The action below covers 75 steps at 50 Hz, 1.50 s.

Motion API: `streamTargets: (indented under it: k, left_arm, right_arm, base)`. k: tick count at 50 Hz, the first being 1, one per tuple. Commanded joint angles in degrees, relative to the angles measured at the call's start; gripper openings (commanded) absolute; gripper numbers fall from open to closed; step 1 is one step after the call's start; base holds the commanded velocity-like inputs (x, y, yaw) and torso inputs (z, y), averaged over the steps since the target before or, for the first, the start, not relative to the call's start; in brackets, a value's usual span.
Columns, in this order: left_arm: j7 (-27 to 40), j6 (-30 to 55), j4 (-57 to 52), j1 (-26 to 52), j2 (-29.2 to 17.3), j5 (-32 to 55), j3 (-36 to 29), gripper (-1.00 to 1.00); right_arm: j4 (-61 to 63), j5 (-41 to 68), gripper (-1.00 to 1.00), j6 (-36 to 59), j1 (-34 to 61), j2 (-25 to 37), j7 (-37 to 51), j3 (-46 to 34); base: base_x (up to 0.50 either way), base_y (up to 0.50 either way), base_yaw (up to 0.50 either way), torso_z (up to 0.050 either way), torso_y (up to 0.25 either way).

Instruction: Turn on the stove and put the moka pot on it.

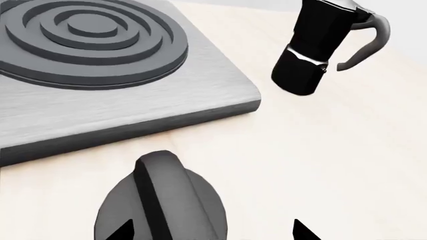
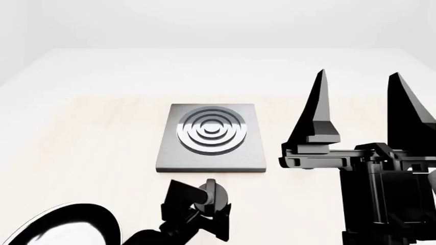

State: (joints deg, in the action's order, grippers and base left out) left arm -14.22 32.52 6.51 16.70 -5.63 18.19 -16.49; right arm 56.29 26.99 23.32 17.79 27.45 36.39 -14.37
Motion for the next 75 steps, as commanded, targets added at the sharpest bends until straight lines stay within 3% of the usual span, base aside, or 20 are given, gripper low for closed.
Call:
streamTargets:
  k: [1,39,75]
  left_arm:
    - [0.20,-0.93,1.48,0.20,-0.06,0.64,-0.61,1.00]
    - [0.21,-4.19,6.16,0.71,-0.01,2.41,-3.13,1.00]
    - [2.22,-0.52,0.11,1.91,-0.88,4.44,-6.56,1.00]
  right_arm:
    - [0.00,0.28,1.00,-0.13,0.22,0.36,0.31,-0.19]
    - [-0.33,0.78,1.00,-1.15,0.35,1.11,1.43,-1.12]
    - [-0.25,1.25,1.00,-2.44,-0.51,2.25,2.42,-1.70]
  base:
    - [0.00,0.00,0.00,0.000,0.000]
    - [0.00,0.00,0.00,0.000,0.000]
    - [0.00,0.00,0.00,0.000,0.000]
